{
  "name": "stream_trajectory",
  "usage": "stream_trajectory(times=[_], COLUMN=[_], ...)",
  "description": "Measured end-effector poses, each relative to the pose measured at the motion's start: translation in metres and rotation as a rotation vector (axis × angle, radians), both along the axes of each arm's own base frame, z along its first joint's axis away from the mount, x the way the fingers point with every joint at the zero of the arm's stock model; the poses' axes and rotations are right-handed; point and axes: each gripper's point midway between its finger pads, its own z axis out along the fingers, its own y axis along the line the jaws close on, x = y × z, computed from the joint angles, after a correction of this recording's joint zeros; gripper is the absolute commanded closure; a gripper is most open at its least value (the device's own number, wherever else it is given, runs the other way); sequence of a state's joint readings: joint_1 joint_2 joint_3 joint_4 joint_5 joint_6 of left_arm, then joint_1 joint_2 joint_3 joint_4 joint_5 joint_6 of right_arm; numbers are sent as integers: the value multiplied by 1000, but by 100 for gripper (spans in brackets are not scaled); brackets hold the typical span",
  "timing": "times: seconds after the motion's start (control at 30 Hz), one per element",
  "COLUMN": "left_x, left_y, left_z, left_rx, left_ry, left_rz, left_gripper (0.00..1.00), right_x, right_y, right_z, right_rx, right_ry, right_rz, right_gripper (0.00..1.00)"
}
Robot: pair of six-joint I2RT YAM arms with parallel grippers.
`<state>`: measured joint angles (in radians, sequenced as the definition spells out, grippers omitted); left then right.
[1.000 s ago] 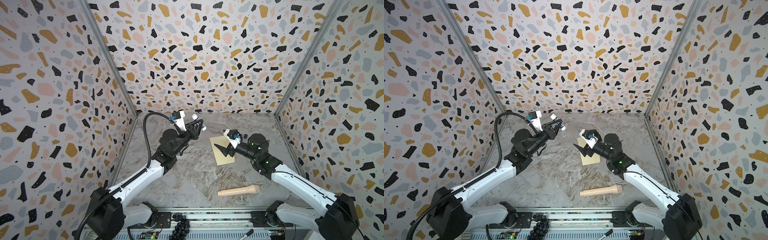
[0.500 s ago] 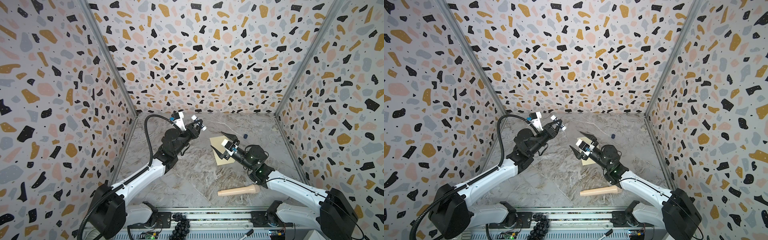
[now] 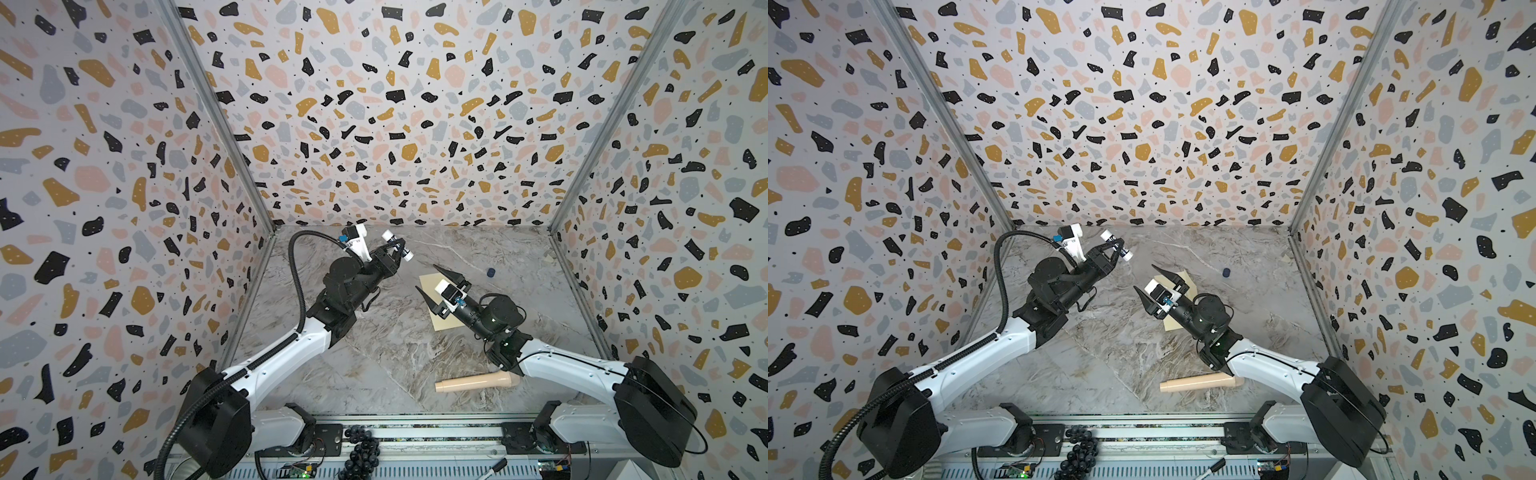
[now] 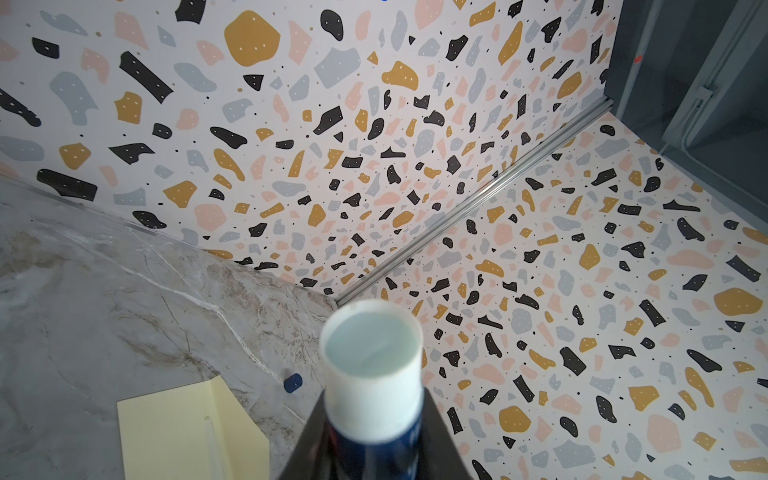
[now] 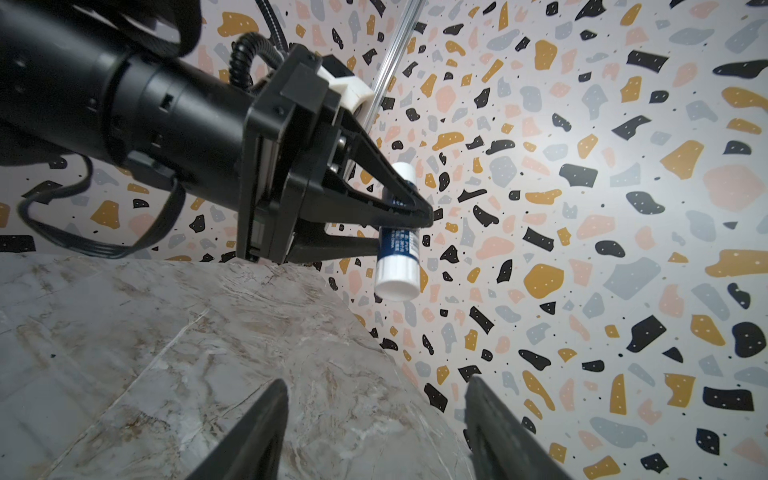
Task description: Place the letter into the envelope and seal it
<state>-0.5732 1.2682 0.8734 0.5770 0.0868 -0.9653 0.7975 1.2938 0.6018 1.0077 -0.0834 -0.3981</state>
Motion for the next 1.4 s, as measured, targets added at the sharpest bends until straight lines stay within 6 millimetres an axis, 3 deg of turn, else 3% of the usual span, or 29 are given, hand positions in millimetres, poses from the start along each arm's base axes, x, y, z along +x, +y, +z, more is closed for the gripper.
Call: stream_trajectory(times=[0.17,0.53,1.07,1.17,1.3,1.4], left_x=[0,-1,-2,-2,-1,-1], left_y=[0,-2,-2,-2,-2,-2], left_z=[0,0,0,0,0,0], left_rx=[-5,-13,-15,-15,-15,-15], left_ry=[4,10,11,11,12,11], left_rz=[-1,-8,-9,-9,-6,-6], left_gripper=[100,100,100,100,100,100], right_x=[12,30,38,41,43,43], right_y=[11,26,34,38,40,41], right_z=[-4,10,27,24,21,21], right_rx=[4,58,102,99,97,98], right_ry=[2,-36,-52,-42,-27,-26], right_rz=[-10,-24,-18,-15,-10,-4], right_gripper=[39,46,62,69,84,88])
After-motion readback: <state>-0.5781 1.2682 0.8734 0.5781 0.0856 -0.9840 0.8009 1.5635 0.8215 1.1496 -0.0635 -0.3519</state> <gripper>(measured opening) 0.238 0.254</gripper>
